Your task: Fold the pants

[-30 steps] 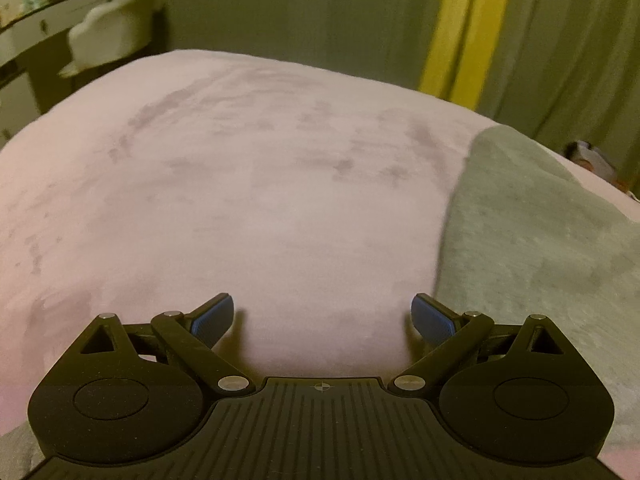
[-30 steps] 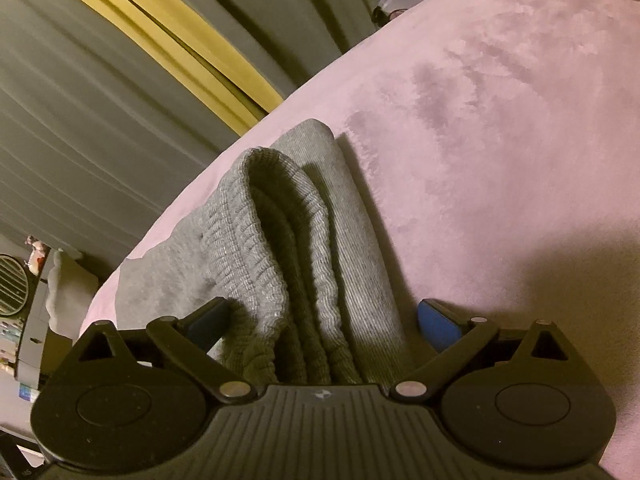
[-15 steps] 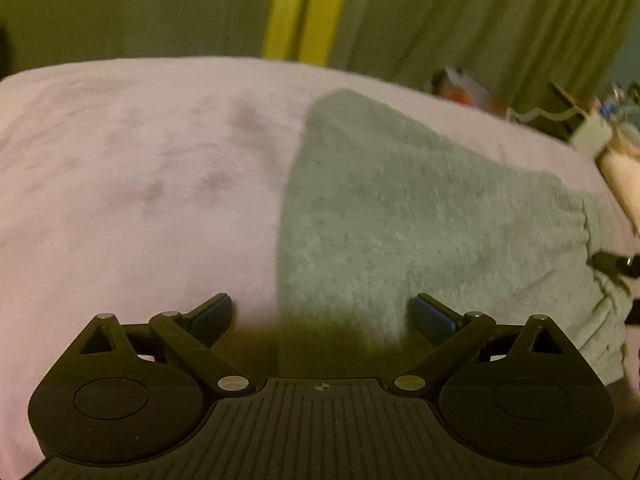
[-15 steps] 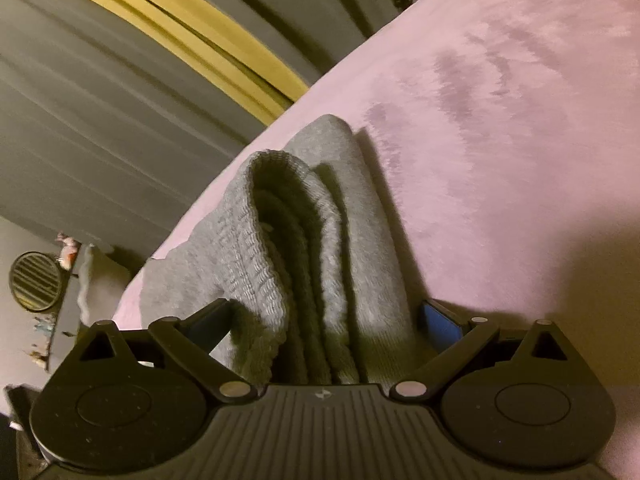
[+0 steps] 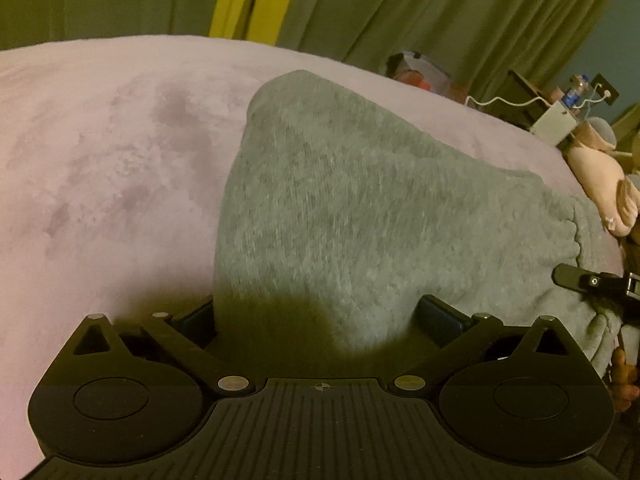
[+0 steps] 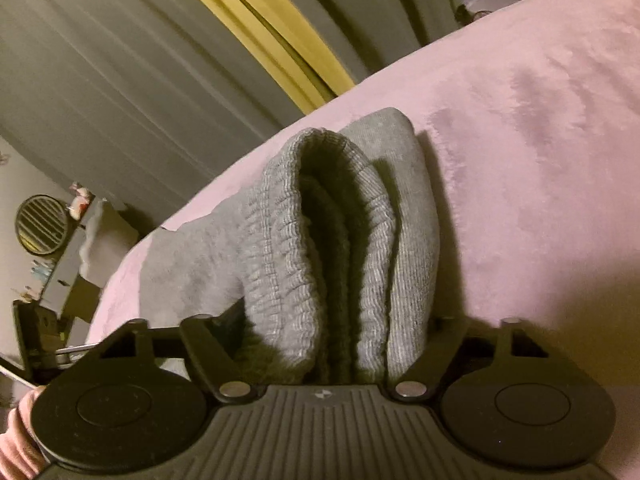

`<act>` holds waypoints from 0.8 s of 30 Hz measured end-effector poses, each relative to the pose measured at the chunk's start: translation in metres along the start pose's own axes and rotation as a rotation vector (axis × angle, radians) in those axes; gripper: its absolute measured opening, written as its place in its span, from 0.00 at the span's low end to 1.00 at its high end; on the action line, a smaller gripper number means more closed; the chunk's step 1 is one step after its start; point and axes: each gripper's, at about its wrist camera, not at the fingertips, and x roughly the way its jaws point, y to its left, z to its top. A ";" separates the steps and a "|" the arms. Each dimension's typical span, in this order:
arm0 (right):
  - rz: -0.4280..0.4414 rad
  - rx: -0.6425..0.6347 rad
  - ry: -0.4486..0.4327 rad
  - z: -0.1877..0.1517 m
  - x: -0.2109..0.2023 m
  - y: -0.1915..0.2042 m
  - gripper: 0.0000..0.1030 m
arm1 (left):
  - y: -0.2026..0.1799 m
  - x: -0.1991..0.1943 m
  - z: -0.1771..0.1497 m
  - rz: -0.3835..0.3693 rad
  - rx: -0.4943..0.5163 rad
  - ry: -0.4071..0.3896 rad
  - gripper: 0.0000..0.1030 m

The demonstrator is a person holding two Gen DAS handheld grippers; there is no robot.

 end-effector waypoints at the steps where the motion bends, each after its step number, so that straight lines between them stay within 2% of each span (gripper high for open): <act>1: 0.005 0.004 0.003 0.000 0.000 0.000 0.72 | -0.002 -0.002 -0.002 0.001 0.016 -0.011 0.98; 4: 0.013 0.024 0.015 0.002 0.003 0.000 0.77 | -0.006 -0.004 -0.004 -0.021 0.039 -0.047 0.88; 6: 0.023 0.031 0.022 0.005 0.006 -0.001 0.86 | -0.006 -0.003 -0.003 -0.020 0.029 -0.043 0.88; 9: 0.016 0.016 0.028 0.006 0.006 -0.001 0.89 | -0.006 0.000 0.000 -0.019 0.033 -0.044 0.87; 10: 0.007 0.009 0.019 0.005 0.005 0.001 0.87 | -0.009 -0.001 0.000 -0.009 0.027 -0.050 0.80; 11: -0.014 -0.003 0.007 0.003 0.005 0.004 0.76 | -0.014 -0.005 0.000 -0.004 0.036 -0.064 0.66; 13: -0.049 -0.050 -0.006 -0.001 0.001 0.012 0.68 | -0.028 -0.013 -0.003 -0.008 0.059 -0.092 0.42; 16: -0.065 -0.074 -0.033 -0.005 -0.005 0.025 0.61 | -0.043 -0.021 -0.003 0.062 0.076 -0.128 0.31; 20: -0.046 -0.104 -0.087 -0.002 -0.022 0.040 0.56 | -0.045 -0.034 0.009 0.057 0.048 -0.152 0.26; 24: -0.007 -0.132 -0.134 0.011 -0.032 0.059 0.54 | -0.055 -0.051 0.025 0.051 0.073 -0.237 0.24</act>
